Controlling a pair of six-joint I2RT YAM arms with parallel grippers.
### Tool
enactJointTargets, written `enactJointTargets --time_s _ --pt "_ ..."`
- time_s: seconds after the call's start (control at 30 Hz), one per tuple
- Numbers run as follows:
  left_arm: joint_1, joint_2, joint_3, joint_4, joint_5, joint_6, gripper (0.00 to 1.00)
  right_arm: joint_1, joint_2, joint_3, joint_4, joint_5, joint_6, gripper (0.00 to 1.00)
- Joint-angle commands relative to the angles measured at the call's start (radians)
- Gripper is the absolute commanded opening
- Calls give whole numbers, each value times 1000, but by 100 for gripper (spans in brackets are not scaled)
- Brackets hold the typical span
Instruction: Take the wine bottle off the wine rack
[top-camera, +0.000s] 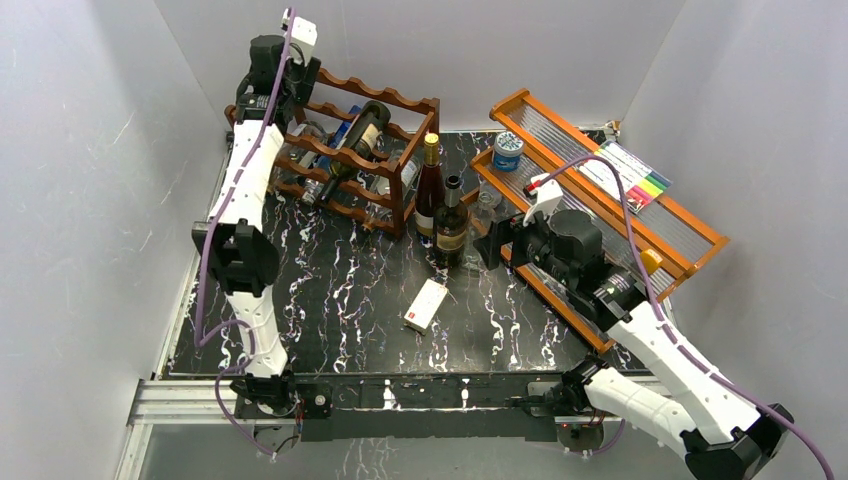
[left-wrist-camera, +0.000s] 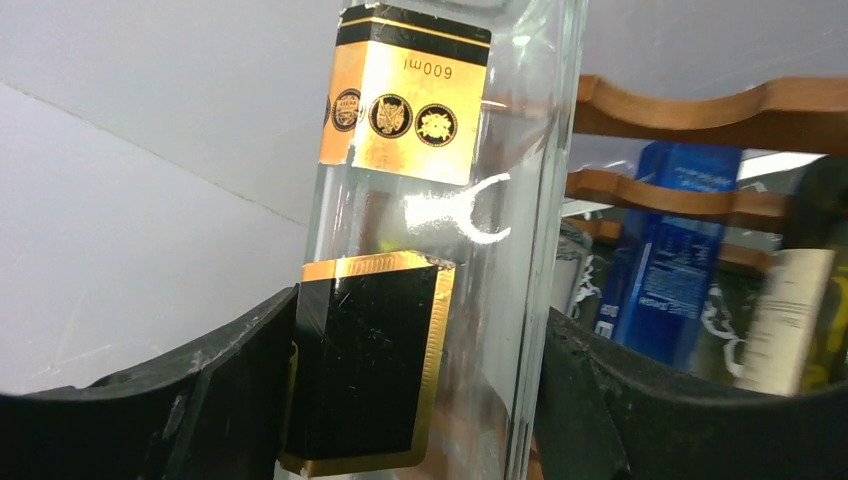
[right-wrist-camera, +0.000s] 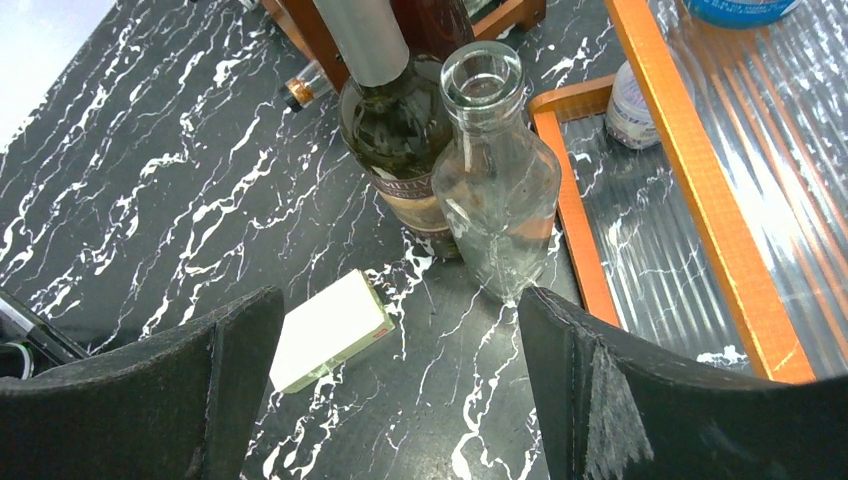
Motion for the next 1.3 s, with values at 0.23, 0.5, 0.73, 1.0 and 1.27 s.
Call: enactJointTargets --time_s 0.23,0.5,0.73,1.0,1.27 --pt "-31 -476 -227 32 37 -329 5 -4 -48 -31 111 -16 -63 98" --pt "-31 -851 -606 -65 109 -571 0 -4 -33 -44 179 -44 -88 98" --pt "-31 -1086 -890 -168 236 -748 0 -4 0 -60 302 -147 -72 98" --pt "-32 -1213 -1041 -333 254 -970 0 -4 70 -34 369 -322 -20 98" --pt "-31 -1264 -1231 -371 402 -1368 0 28 142 19 389 -477 15 98"
